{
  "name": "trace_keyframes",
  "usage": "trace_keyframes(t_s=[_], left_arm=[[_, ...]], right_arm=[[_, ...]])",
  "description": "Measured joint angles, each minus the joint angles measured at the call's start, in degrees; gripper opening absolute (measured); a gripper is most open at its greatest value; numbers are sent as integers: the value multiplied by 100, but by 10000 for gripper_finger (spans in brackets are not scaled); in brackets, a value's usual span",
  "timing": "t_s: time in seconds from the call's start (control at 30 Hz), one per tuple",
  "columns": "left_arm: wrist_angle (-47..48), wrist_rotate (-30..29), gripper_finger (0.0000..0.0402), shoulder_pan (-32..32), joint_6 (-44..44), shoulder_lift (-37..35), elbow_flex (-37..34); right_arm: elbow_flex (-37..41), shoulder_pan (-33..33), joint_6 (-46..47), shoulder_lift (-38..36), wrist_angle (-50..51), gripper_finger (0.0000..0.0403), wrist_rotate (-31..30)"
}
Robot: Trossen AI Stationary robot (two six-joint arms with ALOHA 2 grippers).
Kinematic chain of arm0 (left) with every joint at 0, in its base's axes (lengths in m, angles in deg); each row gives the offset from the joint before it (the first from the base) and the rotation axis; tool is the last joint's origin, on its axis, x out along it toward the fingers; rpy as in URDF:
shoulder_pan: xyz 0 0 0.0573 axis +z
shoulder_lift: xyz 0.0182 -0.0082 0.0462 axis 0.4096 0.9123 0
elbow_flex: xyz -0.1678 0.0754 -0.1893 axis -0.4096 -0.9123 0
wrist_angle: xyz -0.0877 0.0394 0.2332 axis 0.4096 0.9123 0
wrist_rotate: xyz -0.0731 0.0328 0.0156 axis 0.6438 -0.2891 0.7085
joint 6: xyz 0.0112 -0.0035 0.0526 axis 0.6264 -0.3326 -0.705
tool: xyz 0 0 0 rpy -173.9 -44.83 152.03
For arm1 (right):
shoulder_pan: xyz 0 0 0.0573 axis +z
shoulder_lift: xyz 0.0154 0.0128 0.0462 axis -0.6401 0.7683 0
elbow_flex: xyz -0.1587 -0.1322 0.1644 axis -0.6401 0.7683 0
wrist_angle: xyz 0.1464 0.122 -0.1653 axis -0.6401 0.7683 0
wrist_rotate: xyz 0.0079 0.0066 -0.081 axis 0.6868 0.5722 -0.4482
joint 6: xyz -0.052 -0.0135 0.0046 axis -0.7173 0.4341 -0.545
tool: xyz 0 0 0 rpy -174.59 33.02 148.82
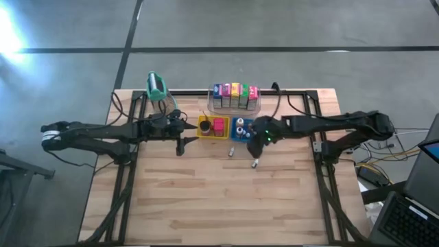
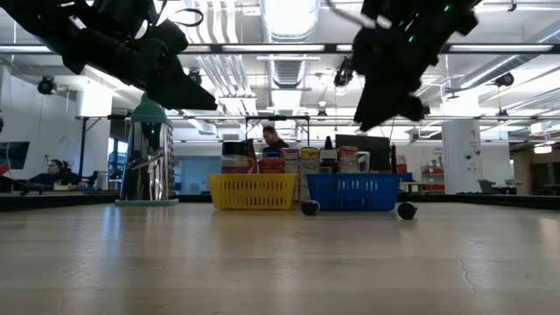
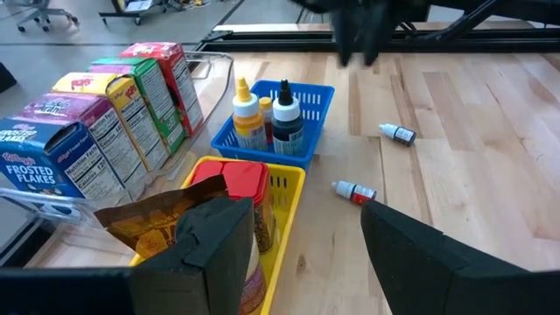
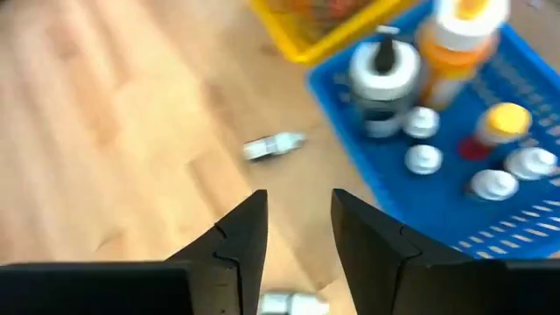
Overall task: Pick & Place Kitchen Items
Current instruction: Put the small black food coloring bottle into the blue bin
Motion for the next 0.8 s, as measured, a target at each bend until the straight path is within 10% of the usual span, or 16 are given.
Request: trace_keyframes(t_s=[0.33, 0.8], left_arm=[[-3, -8, 218, 0, 308, 0, 0], [-8, -14, 218, 0, 802, 0, 0]], right_arm=[[0, 1308, -1880, -476, 993, 84, -38], [-223, 1623, -4238, 756, 1834, 108, -592]])
